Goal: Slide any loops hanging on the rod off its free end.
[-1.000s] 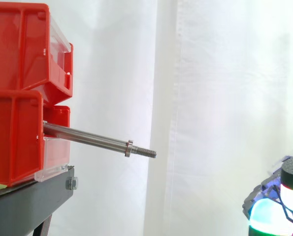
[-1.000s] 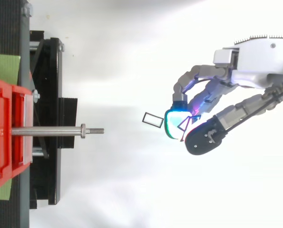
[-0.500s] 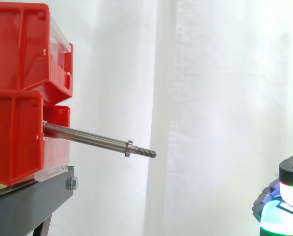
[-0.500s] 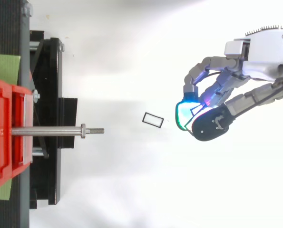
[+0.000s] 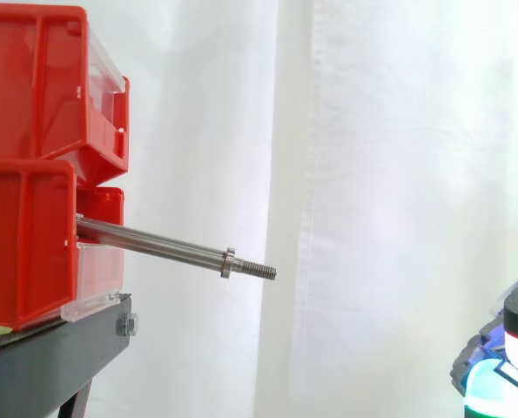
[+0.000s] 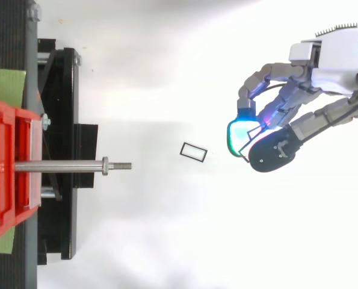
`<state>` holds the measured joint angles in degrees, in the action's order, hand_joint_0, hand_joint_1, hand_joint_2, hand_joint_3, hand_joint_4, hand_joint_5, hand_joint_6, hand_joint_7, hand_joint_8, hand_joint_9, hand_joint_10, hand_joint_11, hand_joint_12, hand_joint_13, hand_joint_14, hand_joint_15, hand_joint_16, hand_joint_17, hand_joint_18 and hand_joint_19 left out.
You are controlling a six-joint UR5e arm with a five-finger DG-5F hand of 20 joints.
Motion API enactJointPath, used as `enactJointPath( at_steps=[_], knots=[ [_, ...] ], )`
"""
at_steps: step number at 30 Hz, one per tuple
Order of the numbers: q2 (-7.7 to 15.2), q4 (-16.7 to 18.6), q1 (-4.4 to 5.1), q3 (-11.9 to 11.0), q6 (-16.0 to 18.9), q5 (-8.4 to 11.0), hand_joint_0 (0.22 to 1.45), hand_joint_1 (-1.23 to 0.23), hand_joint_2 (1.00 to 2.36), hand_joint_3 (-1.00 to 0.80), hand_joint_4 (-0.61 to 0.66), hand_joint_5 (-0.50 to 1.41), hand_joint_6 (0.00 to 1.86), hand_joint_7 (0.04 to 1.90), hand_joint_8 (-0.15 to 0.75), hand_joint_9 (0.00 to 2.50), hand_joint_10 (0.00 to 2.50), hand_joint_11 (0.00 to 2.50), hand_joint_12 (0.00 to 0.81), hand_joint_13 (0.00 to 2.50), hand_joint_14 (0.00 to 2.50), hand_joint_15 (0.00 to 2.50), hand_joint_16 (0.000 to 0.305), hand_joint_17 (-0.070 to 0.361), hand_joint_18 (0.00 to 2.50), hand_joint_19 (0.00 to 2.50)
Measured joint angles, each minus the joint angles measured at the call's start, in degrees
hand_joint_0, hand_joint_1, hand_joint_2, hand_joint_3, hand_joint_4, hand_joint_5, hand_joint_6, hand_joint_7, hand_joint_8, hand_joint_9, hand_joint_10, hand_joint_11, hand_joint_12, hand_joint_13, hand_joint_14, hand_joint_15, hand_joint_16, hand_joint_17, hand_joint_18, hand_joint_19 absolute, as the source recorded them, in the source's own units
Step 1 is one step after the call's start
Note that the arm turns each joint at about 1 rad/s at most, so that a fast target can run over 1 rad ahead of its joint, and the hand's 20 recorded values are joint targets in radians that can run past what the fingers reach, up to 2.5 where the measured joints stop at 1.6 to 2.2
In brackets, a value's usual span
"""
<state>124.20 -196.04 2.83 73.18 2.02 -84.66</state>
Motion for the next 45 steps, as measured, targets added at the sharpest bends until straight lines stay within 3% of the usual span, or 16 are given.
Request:
enactJointPath(
  at_steps=[5, 19, 28, 33, 45],
  knots=[
    [0.0, -0.2, -0.08, 0.0, 0.0, -0.02, 0.58, -0.62, 1.00, -0.50, 0.08, -0.12, 0.89, 0.96, 0.266, 0.94, 0.01, 0.28, 0.321, 0.69, 0.01, 0.18, 0.043, 0.096, 0.70, 0.43],
    [-0.3, -0.8, -0.23, 0.0, 0.0, 0.02, 0.60, -0.53, 1.00, -0.45, 0.07, -0.12, 0.87, 0.94, 0.266, 0.94, 0.01, 0.28, 0.323, 0.67, 0.01, 0.20, 0.043, 0.097, 0.66, 0.47],
    [-0.3, -0.8, -0.27, 0.0, 0.0, -0.05, 0.55, -0.65, 1.00, -0.50, 0.12, -0.12, 0.84, 0.92, 0.273, 0.93, 0.01, 0.27, 0.337, 0.68, 0.01, 0.19, 0.045, 0.101, 0.67, 0.45],
    [-0.3, -0.8, -0.27, 0.0, 0.0, -0.07, 0.61, -0.79, 1.00, -0.49, 0.12, -0.14, 0.84, 0.91, 0.257, 0.89, 0.01, 0.29, 0.327, 0.67, 0.01, 0.19, 0.043, 0.098, 0.67, 0.43],
    [-0.3, -0.8, -0.41, -0.1, 0.0, -0.07, 0.67, -0.87, 1.00, -0.50, 0.10, -0.15, 0.87, 0.84, 0.247, 0.84, 0.01, 0.29, 0.329, 0.65, 0.01, 0.17, 0.043, 0.096, 0.68, 0.39]
  ],
)
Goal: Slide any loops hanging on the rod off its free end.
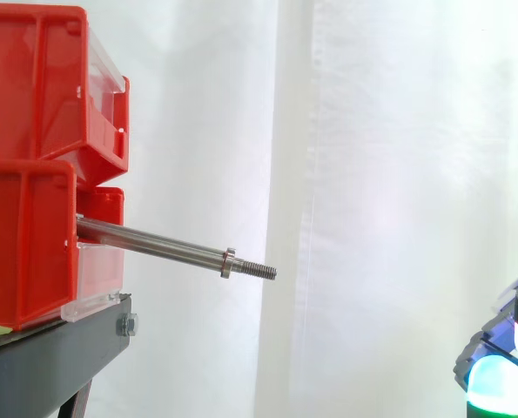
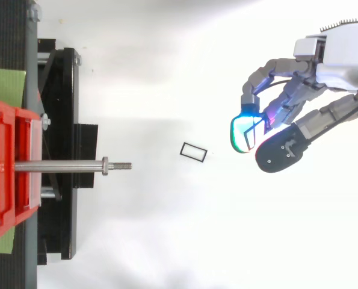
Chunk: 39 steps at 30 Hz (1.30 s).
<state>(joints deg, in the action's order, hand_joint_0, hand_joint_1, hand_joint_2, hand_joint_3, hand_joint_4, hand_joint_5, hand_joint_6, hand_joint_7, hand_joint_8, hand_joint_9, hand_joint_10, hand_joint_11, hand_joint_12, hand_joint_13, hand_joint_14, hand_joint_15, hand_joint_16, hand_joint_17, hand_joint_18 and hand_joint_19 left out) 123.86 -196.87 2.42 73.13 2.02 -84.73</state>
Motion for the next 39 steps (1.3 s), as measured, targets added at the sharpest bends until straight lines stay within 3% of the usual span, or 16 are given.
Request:
enactJointPath(
  at_steps=[4, 6, 9, 14, 16, 18, 27, 39],
  knots=[
    [0.0, 0.0, -0.03, 0.0, 0.0, 0.00, 0.63, -0.81, 1.00, -0.50, 0.11, -0.14, 0.87, 0.87, 0.248, 0.86, 0.01, 0.30, 0.322, 0.65, 0.01, 0.18, 0.043, 0.096, 0.68, 0.41],
    [0.0, 0.0, -0.04, 0.0, 0.0, 0.00, 0.59, -0.68, 1.00, -0.50, 0.09, -0.12, 0.85, 0.92, 0.252, 0.89, 0.01, 0.28, 0.321, 0.66, 0.01, 0.18, 0.043, 0.096, 0.67, 0.43],
    [0.0, 0.0, -0.05, 0.0, 0.0, 0.00, 0.60, -0.65, 1.00, -0.48, 0.07, -0.12, 0.85, 0.94, 0.259, 0.91, 0.01, 0.28, 0.320, 0.66, 0.01, 0.18, 0.043, 0.096, 0.67, 0.44],
    [0.0, -0.1, -0.05, 0.0, 0.0, 0.03, 0.60, -0.74, 1.01, -0.24, 0.09, -0.12, 0.90, 0.98, 0.283, 0.93, 0.01, 0.30, 0.344, 0.68, 0.01, 0.18, 0.047, 0.105, 0.71, 0.41],
    [0.0, -0.1, -0.05, 0.0, 0.0, 0.04, 0.62, -0.78, 1.01, -0.19, 0.05, -0.12, 0.90, 1.05, 0.285, 0.93, 0.01, 0.31, 0.342, 0.68, 0.01, 0.18, 0.047, 0.105, 0.71, 0.42],
    [0.0, -0.2, -0.05, 0.0, 0.0, 0.04, 0.63, -0.82, 1.01, -0.17, 0.00, -0.14, 0.94, 0.97, 0.280, 0.90, 0.01, 0.32, 0.345, 0.68, 0.01, 0.18, 0.047, 0.105, 0.71, 0.40],
    [-0.7, -2.6, -0.15, -0.1, 0.0, -0.24, 0.69, -0.88, 1.01, -0.30, -0.01, -0.16, 0.95, 0.92, 0.259, 0.86, 0.01, 0.34, 0.334, 0.65, 0.01, 0.17, 0.044, 0.099, 0.69, 0.39],
    [-2.3, -6.6, -0.72, -0.1, 0.0, -0.29, 0.67, -0.83, 1.00, -0.49, 0.04, -0.15, 0.94, 0.86, 0.260, 0.86, 0.01, 0.33, 0.330, 0.65, 0.01, 0.17, 0.044, 0.098, 0.69, 0.40]
  ],
)
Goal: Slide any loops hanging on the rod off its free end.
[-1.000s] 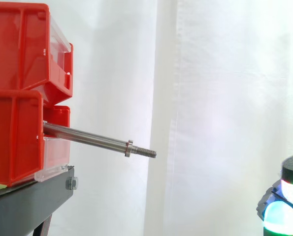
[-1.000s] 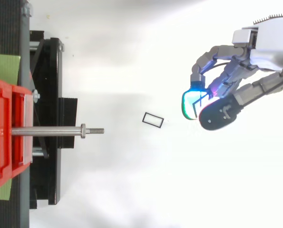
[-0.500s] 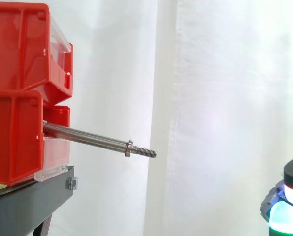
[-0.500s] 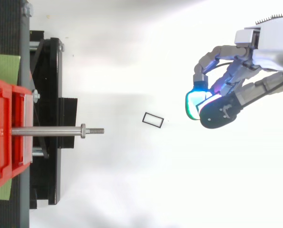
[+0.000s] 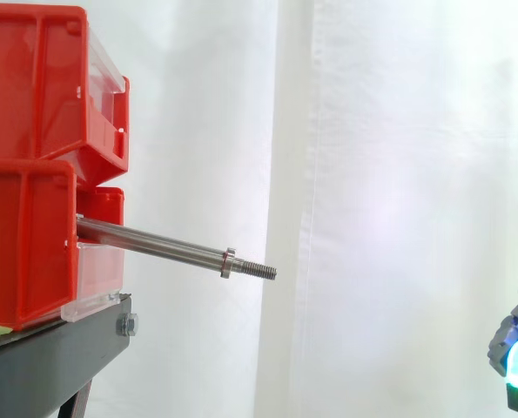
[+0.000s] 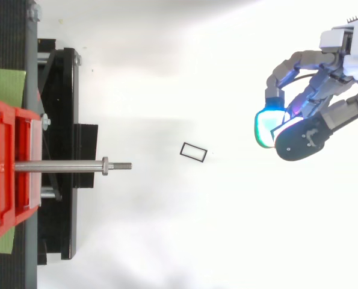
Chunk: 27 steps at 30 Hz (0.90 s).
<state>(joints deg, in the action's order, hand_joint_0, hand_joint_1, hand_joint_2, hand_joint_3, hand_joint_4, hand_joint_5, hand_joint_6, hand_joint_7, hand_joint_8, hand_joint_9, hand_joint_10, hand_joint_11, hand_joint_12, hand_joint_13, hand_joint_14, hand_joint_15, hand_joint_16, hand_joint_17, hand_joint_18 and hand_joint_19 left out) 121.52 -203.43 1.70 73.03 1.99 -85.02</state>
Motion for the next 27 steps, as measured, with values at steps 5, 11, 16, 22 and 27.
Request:
enactJointPath(
  at_steps=[5, 11, 16, 22, 27],
  knots=[
    [-0.4, -0.7, -0.27, 0.0, 0.0, -0.02, 0.65, -0.81, 1.00, -0.50, 0.05, -0.15, 0.93, 0.87, 0.261, 0.87, 0.01, 0.33, 0.327, 0.66, 0.01, 0.18, 0.043, 0.097, 0.69, 0.40],
    [-0.6, -2.2, -0.82, -1.1, -0.1, -0.09, 0.69, -0.84, 1.00, -0.50, -0.03, -0.15, 0.93, 0.90, 0.257, 0.88, 0.01, 0.33, 0.327, 0.67, 0.01, 0.16, 0.043, 0.096, 0.72, 0.38],
    [-0.6, -5.3, -1.48, -2.6, -0.1, -0.33, 0.74, -0.88, 1.00, -0.50, -0.06, -0.16, 0.94, 0.89, 0.254, 0.86, 0.01, 0.34, 0.328, 0.68, 0.01, 0.16, 0.043, 0.096, 0.73, 0.36],
    [-0.6, -6.2, -2.05, -3.0, -0.1, -0.92, 0.69, -0.88, 1.00, -0.50, 0.02, -0.16, 0.94, 0.86, 0.250, 0.86, 0.01, 0.34, 0.326, 0.68, 0.01, 0.17, 0.043, 0.096, 0.73, 0.38],
    [-0.6, -6.9, -2.49, -3.6, -0.2, -1.31, 0.62, -0.77, 1.00, -0.50, 0.06, -0.14, 0.92, 0.88, 0.256, 0.90, 0.01, 0.32, 0.325, 0.69, 0.01, 0.17, 0.042, 0.096, 0.73, 0.40]
  ],
)
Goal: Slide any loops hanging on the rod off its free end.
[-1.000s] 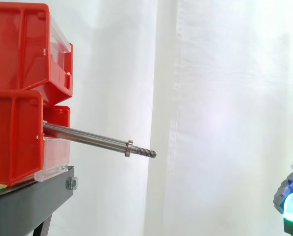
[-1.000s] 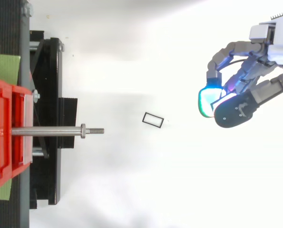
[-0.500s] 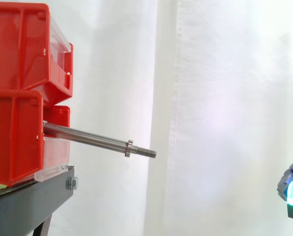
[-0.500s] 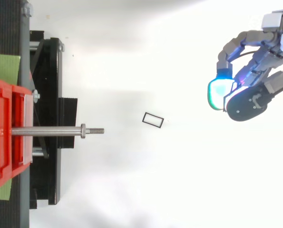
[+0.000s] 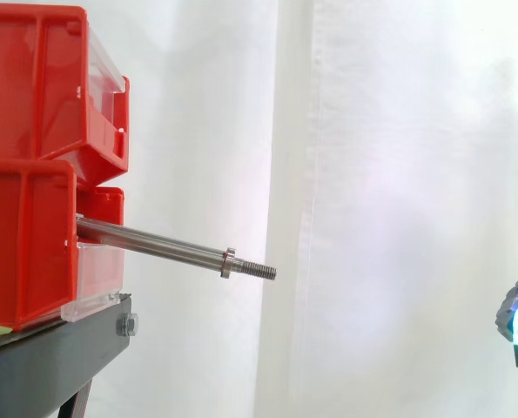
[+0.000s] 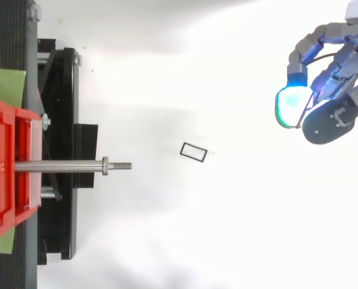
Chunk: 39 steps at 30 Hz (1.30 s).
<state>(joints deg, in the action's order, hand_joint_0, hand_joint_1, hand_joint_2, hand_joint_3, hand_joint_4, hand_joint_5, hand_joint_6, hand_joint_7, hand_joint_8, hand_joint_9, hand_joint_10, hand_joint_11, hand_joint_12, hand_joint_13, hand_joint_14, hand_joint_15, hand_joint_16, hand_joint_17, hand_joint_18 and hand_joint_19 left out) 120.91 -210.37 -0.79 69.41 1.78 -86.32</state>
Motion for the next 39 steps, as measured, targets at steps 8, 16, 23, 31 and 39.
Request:
enactJointPath(
  at_steps=[8, 16, 23, 31, 39],
  knots=[
    [0.0, -1.5, -0.37, -1.0, -0.1, -0.11, 0.60, -0.63, 1.00, -0.50, 0.05, -0.13, 0.90, 0.93, 0.264, 0.94, 0.01, 0.31, 0.325, 0.69, 0.01, 0.19, 0.043, 0.096, 0.73, 0.43],
    [0.0, -1.8, -0.36, -1.1, -0.2, -0.08, 0.64, -0.77, 1.00, -0.45, 0.06, -0.15, 0.91, 0.89, 0.260, 0.89, 0.01, 0.32, 0.331, 0.69, 0.01, 0.19, 0.044, 0.098, 0.72, 0.42],
    [0.0, -1.8, -0.48, -1.2, -0.2, -0.07, 0.65, -0.85, 1.00, -0.50, 0.09, -0.16, 0.91, 0.86, 0.253, 0.86, 0.01, 0.32, 0.331, 0.68, 0.01, 0.17, 0.043, 0.098, 0.73, 0.41],
    [0.0, -1.8, -0.59, -1.2, -0.2, -0.08, 0.58, -0.61, 1.00, -0.50, 0.08, -0.13, 0.88, 0.90, 0.262, 0.92, 0.01, 0.30, 0.326, 0.69, 0.01, 0.18, 0.044, 0.098, 0.72, 0.43],
    [0.0, -1.8, -0.56, -1.2, -0.1, -0.07, 0.61, -0.58, 1.00, -0.43, 0.06, -0.12, 0.87, 0.95, 0.271, 0.95, 0.01, 0.31, 0.330, 0.69, 0.01, 0.19, 0.043, 0.098, 0.71, 0.45]
  ],
)
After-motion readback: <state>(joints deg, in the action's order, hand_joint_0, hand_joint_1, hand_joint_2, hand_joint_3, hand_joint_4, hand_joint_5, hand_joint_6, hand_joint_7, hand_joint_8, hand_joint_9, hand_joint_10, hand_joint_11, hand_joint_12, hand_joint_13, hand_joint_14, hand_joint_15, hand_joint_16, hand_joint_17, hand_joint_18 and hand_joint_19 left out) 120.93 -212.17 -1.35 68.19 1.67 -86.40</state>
